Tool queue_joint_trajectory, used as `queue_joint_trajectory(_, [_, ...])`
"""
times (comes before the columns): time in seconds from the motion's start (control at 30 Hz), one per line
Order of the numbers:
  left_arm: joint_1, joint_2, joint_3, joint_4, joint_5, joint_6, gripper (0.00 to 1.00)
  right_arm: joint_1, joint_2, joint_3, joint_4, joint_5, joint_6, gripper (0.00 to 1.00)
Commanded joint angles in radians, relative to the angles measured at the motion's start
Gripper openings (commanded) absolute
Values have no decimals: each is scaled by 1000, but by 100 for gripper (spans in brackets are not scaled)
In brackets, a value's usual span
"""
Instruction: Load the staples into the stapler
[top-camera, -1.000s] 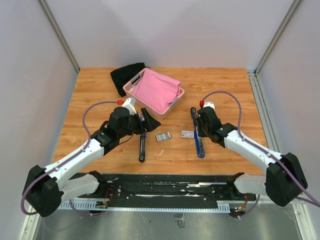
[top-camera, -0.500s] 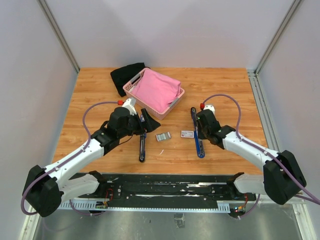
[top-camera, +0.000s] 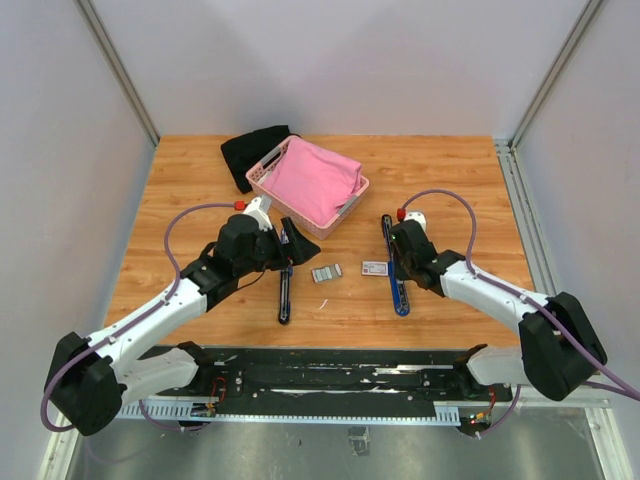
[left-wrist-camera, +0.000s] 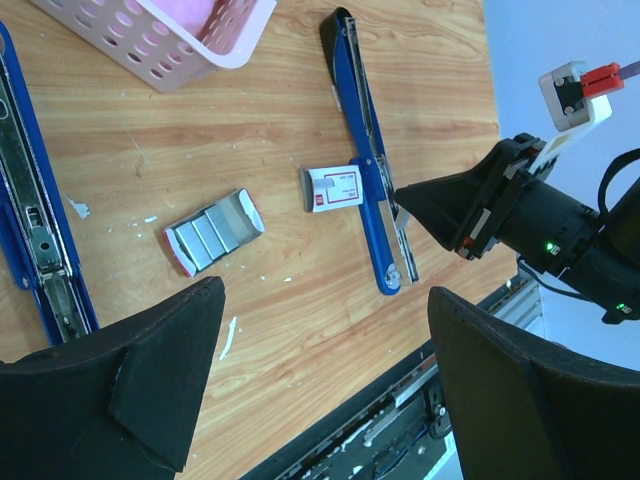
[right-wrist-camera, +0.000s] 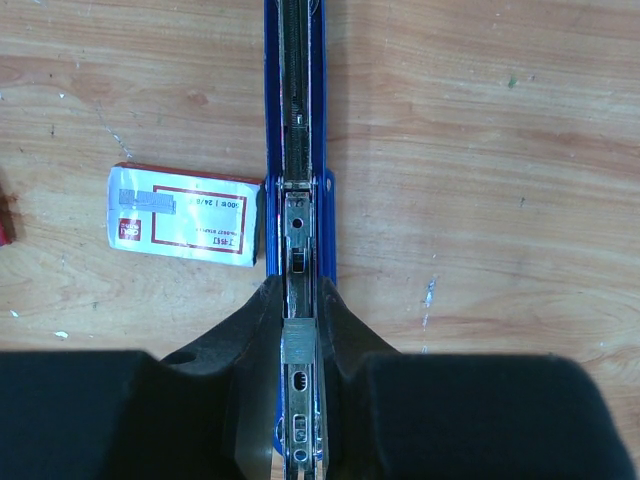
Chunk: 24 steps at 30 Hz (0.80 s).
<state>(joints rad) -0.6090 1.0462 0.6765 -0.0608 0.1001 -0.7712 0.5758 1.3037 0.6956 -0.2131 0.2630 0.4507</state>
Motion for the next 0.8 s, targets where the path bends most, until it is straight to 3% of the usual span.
queue_joint_trajectory(0.0, [8, -22, 18, -3, -17, 6, 87, 18, 4, -7, 0, 40, 16, 13])
queue_joint_trajectory(0.5, [8, -26, 10, -6, -21, 5, 87, 35, 46, -1, -43, 48, 29, 14])
queue_joint_trajectory(0.77, [8, -36, 10, -14, -28, 7, 87, 35, 14, 54, -100, 31, 14, 41])
